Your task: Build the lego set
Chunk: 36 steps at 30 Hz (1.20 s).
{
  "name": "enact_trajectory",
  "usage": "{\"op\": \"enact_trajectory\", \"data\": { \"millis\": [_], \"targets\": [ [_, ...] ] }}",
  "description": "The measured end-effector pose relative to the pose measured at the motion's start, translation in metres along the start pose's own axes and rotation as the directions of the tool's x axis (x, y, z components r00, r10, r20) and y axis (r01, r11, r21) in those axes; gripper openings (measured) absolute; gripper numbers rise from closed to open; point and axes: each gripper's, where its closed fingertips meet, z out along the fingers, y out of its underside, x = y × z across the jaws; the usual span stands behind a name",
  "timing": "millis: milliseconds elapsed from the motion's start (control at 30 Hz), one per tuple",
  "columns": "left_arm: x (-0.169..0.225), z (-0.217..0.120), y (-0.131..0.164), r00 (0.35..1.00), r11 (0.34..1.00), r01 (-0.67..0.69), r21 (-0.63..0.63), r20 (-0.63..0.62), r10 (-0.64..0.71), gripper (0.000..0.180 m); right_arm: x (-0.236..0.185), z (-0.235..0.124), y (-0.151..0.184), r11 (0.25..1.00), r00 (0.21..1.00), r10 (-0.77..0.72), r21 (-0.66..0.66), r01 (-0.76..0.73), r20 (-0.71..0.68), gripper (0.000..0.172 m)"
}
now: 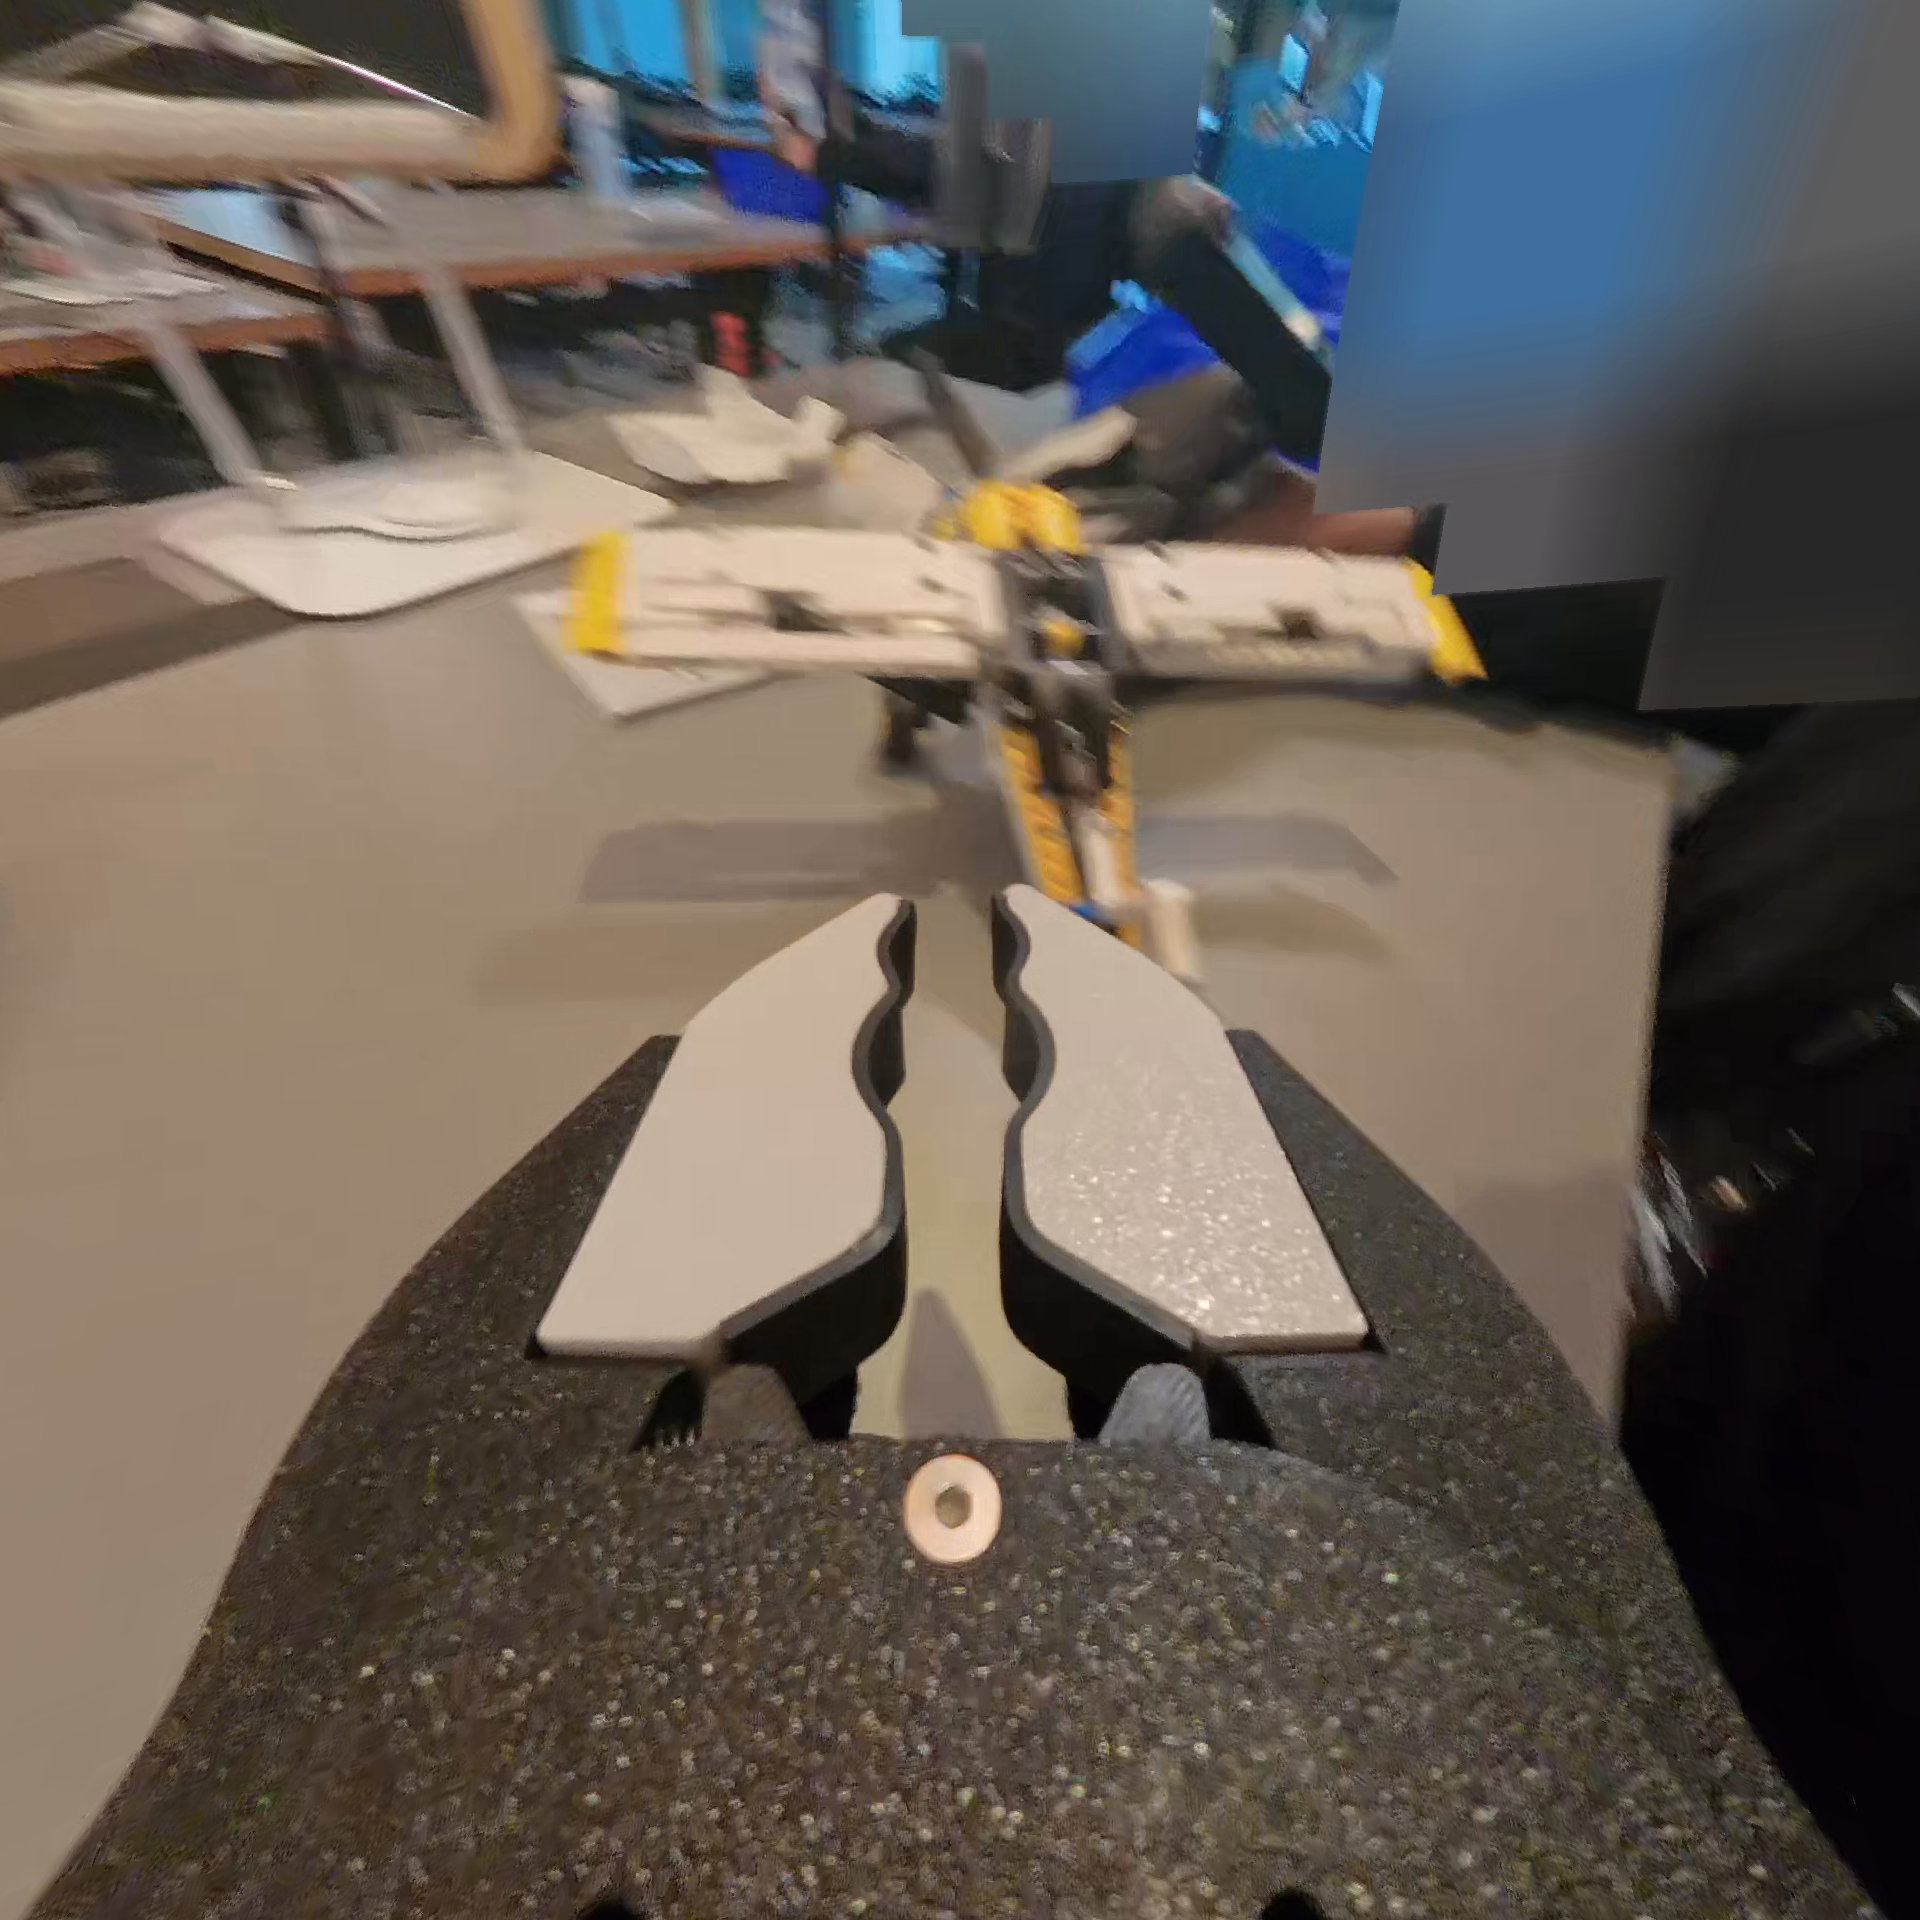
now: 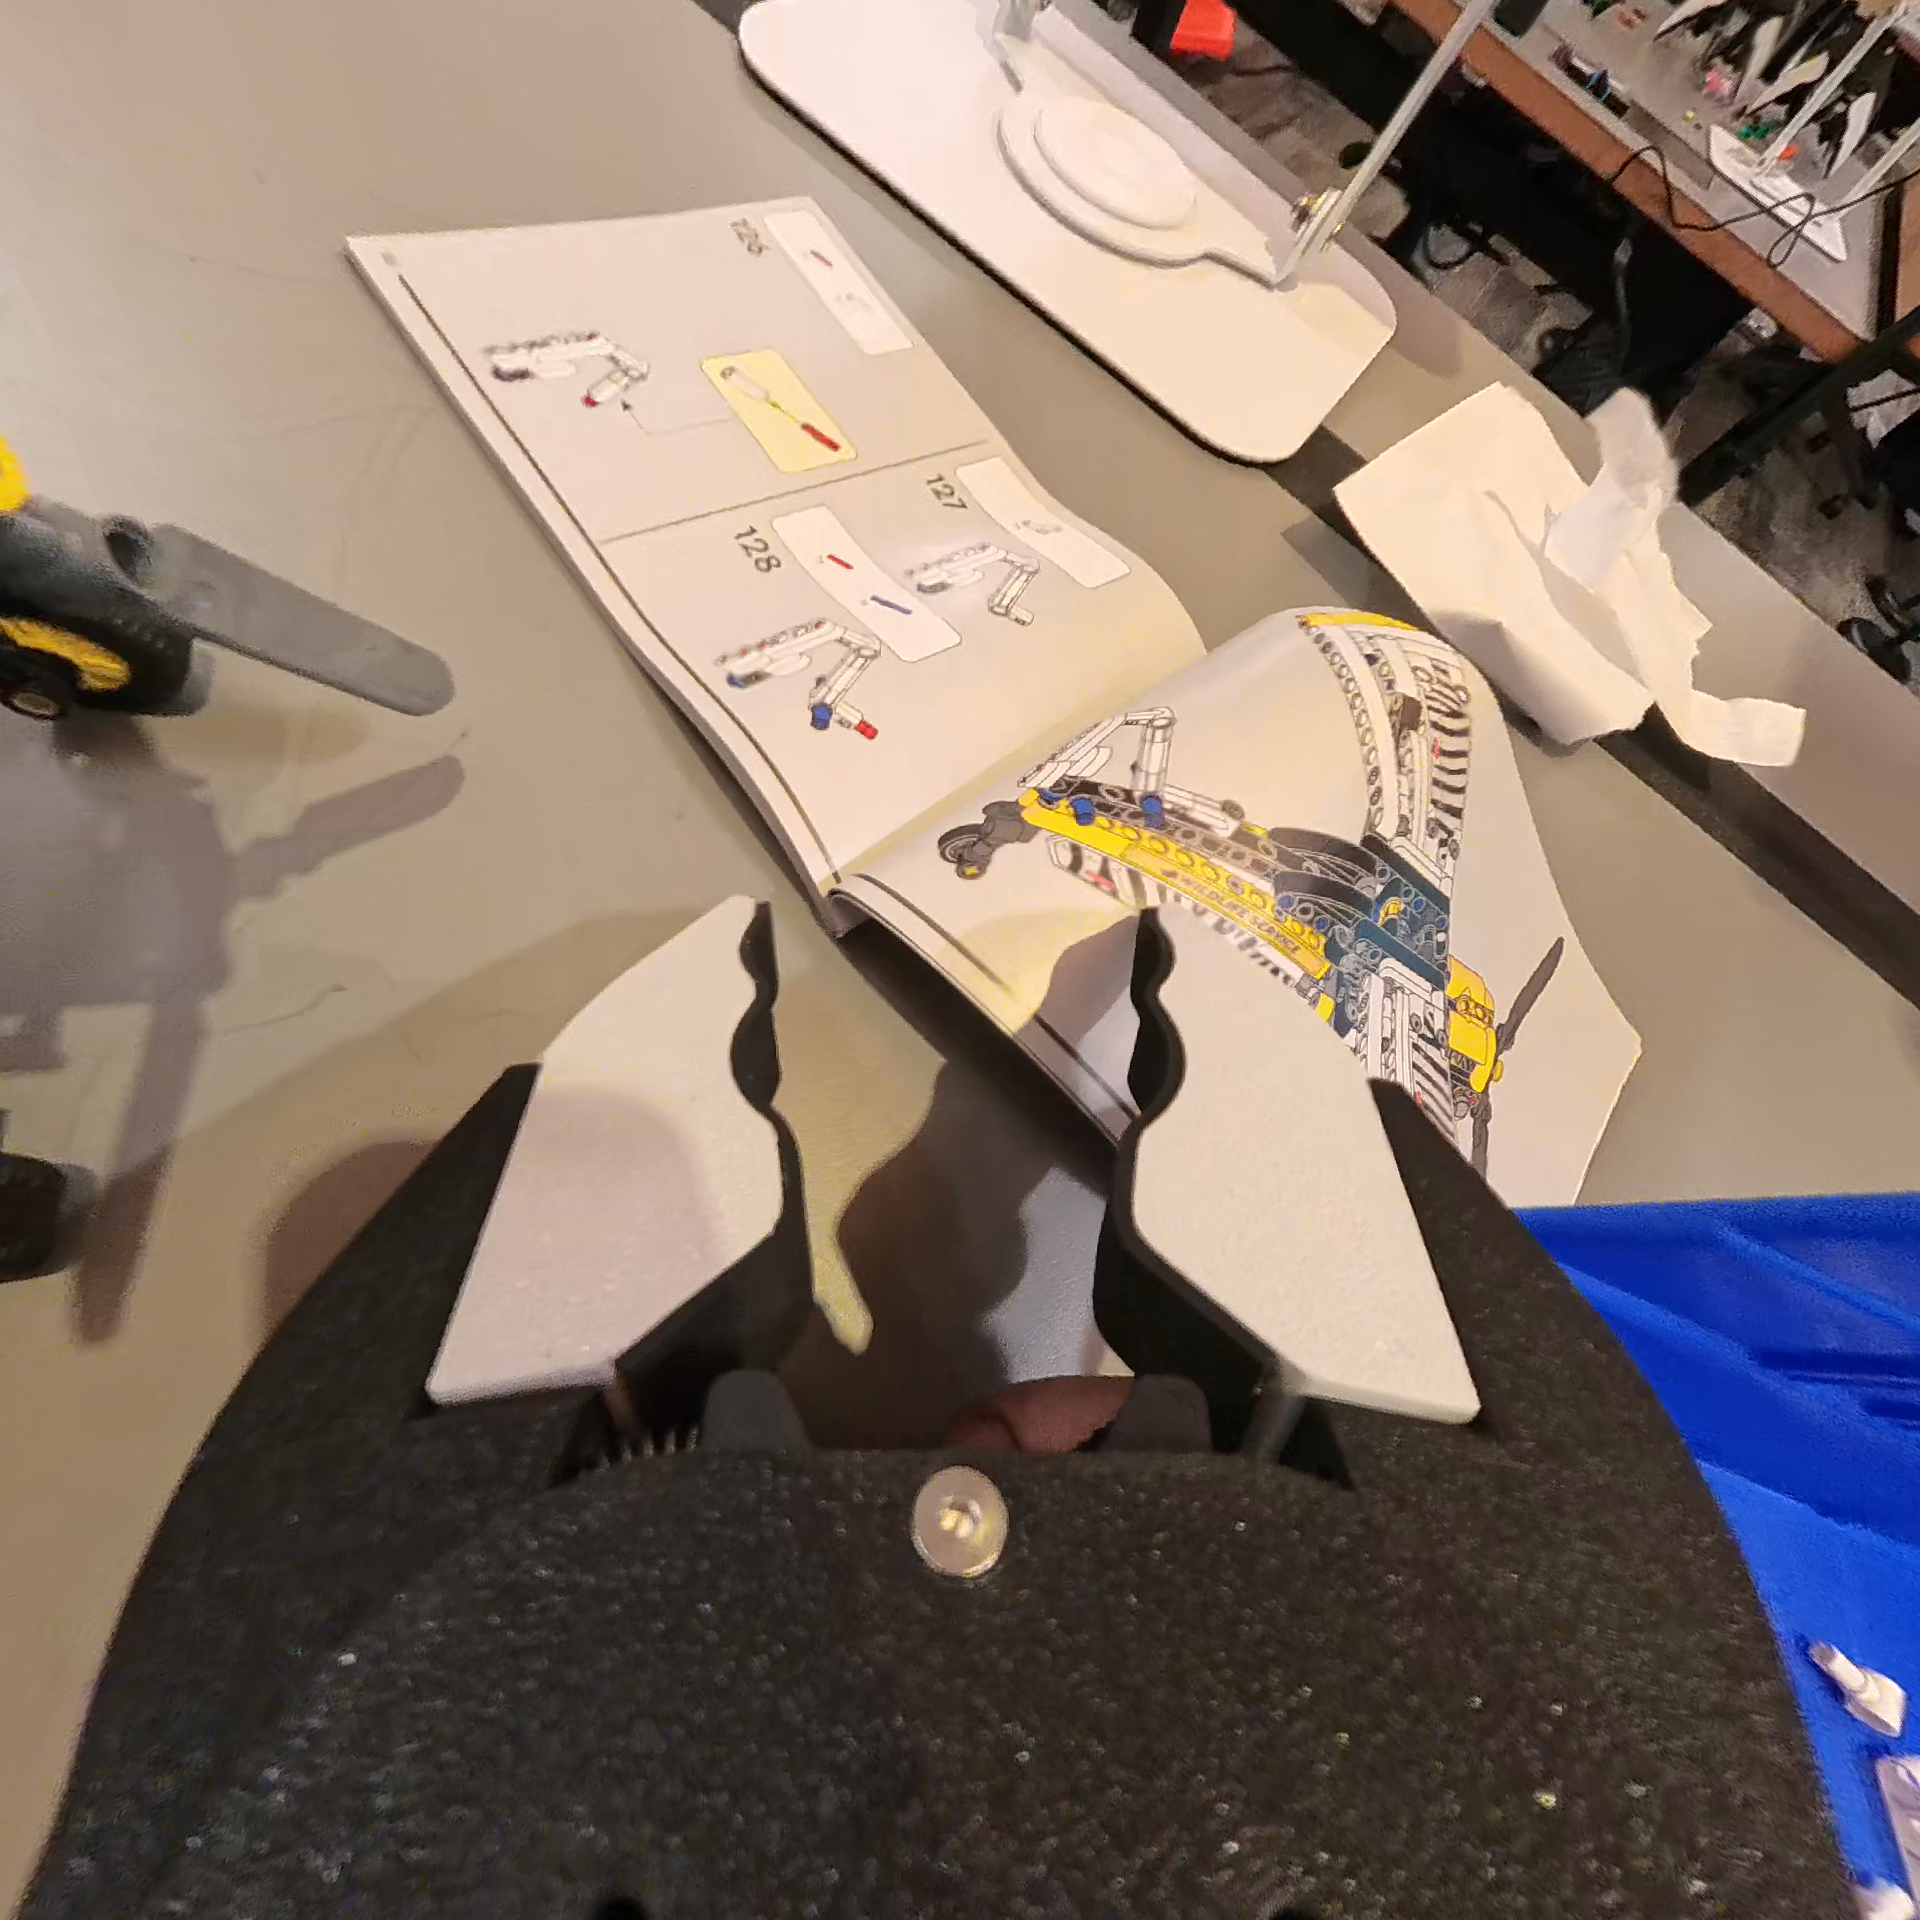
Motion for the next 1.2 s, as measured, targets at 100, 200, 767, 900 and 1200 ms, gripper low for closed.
{"op": "enact_trajectory", "data": {
  "millis": [100, 200, 767, 900, 1200],
  "targets": [
    [-0.056, 0.01, -0.019, 0.986, 0.99, 0.126, 0.064, 0.102, -0.132, 0.014, 0.003, -0.003, -0.004, 0.999, 1.0, 0.028, 0.033, -0.028, 0.0, 0.066],
    [-0.109, 0.036, -0.019, 0.968, 0.982, 0.189, 0.015, 0.165, -0.188, 0.014, 0.003, -0.005, -0.007, 0.998, 0.999, 0.043, 0.052, -0.044, 0.012, 0.066],
    [-0.188, 0.279, -0.037, 0.958, 0.972, -0.189, -0.139, -0.244, 0.152, 0.024, 0.003, -0.002, -0.001, 1.0, 1.0, 0.029, 0.013, -0.028, -0.007, 0.067],
    [-0.16, 0.302, -0.037, 0.902, 0.962, -0.229, -0.149, -0.404, 0.152, 0.028, 0.003, -0.001, 0.0, 0.999, 0.999, 0.032, 0.009, -0.032, 0.002, 0.067],
    [-0.137, 0.313, 0.005, 0.861, 0.828, -0.431, -0.359, -0.438, 0.258, 0.016, 0.002, 0.001, 0.0, 0.999, 0.999, 0.035, 0.002, -0.035, 0.007, 0.066]
  ]
}}
